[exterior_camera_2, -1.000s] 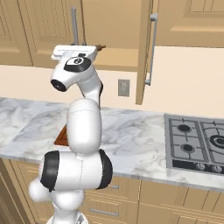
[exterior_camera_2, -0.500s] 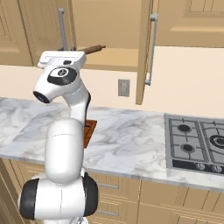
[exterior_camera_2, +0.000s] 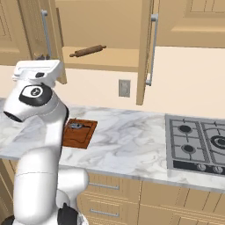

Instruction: Open the cabinet, retrieve the rolling pin, and place it next to the meat on the cutting board to prepare for tenderizing.

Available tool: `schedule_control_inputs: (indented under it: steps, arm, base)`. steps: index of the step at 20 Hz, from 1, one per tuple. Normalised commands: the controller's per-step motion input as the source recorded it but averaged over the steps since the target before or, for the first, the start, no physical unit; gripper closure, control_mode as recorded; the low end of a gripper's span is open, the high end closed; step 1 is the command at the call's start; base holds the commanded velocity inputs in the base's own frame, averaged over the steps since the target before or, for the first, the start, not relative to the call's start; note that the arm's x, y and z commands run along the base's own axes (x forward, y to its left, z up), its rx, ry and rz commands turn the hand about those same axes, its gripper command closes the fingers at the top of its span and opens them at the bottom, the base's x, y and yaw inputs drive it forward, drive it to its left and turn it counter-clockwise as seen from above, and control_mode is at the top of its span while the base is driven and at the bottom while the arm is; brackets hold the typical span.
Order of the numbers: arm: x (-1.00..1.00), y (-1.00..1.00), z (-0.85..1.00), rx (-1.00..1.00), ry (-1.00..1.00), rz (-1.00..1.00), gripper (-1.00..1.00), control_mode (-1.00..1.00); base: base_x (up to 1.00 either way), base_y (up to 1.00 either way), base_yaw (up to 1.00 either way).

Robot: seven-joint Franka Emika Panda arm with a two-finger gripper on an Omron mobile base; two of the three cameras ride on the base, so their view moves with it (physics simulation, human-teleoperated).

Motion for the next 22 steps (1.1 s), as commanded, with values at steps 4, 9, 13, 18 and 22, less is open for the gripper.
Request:
schedule_control_inputs:
  steps: [4,9,13,18,22]
  arm:
    - [-0.61,0.52,0.00,-0.06,0.00,0.01,-1.00,-1.00]
    - [-0.48,0.07,0.00,0.02,-0.03,0.01,-1.00,-1.00]
    - [-0.88,-0.37,0.00,0.13,-0.11,0.00,-1.00,-1.00]
    - [-1.00,-0.59,0.01,0.21,-0.12,0.00,-1.00,-1.00]
    - [-0.63,-0.53,0.16,0.28,-0.03,0.04,-1.00,-1.00]
  base:
    - [0.00,0.00,0.00]
    - [0.00,0.00,0.00]
    - [0.00,0.00,0.00]
    - [0.00,0.00,0.00]
    - [0.00,0.00,0.00]
